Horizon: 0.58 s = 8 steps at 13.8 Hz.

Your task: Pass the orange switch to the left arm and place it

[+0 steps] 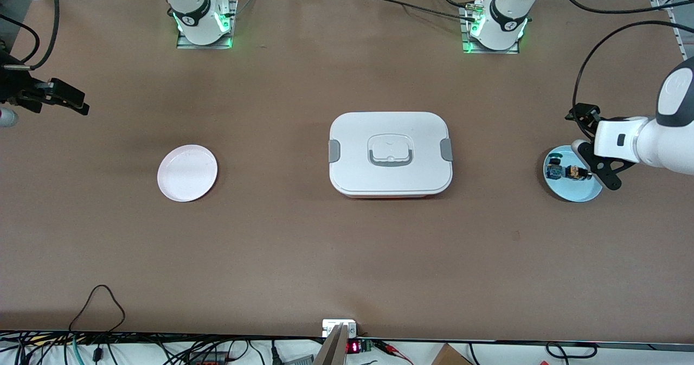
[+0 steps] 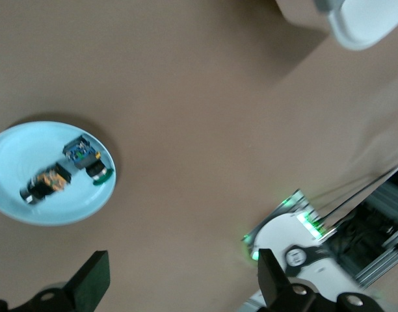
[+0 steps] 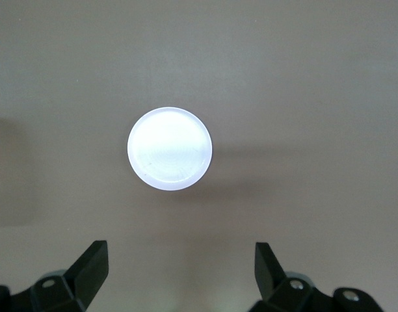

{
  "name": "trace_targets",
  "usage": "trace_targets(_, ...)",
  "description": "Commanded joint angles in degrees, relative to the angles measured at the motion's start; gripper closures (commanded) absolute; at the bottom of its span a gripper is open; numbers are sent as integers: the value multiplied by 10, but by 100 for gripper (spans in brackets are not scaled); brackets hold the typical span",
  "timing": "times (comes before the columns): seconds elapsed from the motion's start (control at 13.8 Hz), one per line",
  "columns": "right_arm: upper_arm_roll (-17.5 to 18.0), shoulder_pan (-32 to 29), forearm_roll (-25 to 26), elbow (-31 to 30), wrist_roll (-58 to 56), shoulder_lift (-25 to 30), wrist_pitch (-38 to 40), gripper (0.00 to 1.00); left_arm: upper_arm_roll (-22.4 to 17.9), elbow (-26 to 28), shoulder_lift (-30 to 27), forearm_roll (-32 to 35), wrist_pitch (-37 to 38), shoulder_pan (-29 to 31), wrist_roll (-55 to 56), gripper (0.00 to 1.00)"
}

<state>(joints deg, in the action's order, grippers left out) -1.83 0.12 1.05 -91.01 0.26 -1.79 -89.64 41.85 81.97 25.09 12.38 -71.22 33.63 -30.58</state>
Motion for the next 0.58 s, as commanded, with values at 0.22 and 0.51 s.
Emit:
trace_targets(0.22, 3, -2, -4, -56, 4, 37, -33, 0, -7, -137, 5, -6, 98, -73, 188, 0)
trace_targets(0.51, 6, -2, -3, -70, -11, 51, -26, 0, -180, -103, -89, -79, -5, -173, 332, 0)
